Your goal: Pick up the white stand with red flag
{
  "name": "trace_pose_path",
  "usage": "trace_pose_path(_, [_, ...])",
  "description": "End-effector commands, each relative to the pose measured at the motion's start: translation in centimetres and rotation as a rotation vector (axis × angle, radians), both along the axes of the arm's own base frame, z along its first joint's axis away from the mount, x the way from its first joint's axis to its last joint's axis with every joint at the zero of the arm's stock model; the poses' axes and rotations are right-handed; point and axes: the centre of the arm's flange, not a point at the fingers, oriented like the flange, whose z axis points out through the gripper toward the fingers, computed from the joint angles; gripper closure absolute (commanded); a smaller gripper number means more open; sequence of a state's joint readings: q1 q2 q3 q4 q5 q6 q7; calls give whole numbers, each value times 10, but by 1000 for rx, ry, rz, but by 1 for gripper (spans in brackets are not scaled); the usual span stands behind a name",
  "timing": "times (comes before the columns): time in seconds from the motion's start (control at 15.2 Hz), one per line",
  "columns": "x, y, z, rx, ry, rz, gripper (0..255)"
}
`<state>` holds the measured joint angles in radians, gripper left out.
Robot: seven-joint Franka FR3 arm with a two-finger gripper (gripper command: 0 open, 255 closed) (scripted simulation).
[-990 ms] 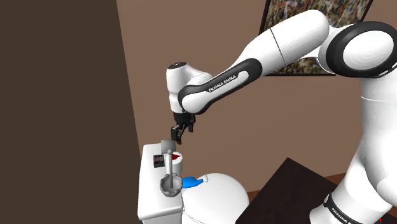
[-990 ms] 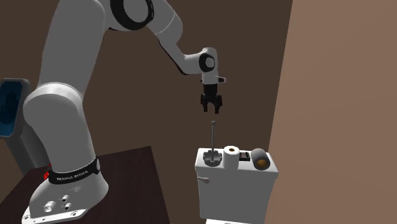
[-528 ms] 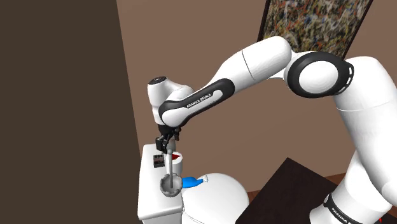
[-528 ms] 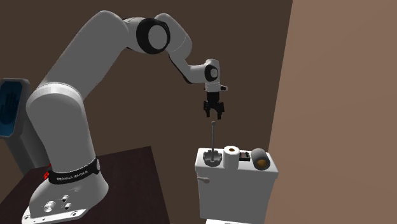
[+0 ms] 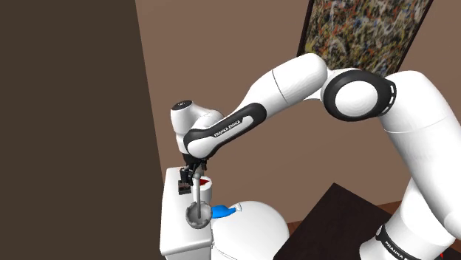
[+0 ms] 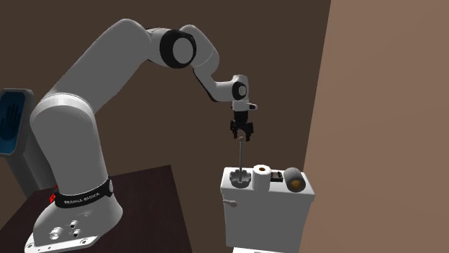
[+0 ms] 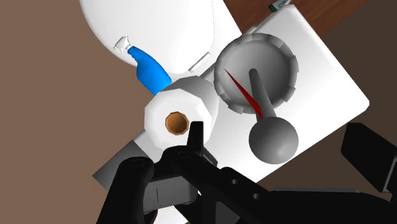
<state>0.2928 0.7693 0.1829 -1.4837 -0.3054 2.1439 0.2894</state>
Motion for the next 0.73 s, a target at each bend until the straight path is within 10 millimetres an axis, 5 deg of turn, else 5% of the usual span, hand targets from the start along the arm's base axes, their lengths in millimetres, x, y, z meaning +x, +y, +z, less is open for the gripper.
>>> trace_pose_path(0.0, [0,0,-3,0,0,0,255])
trace_pose_path(0.66, [0,-1,3,0,0,0,255])
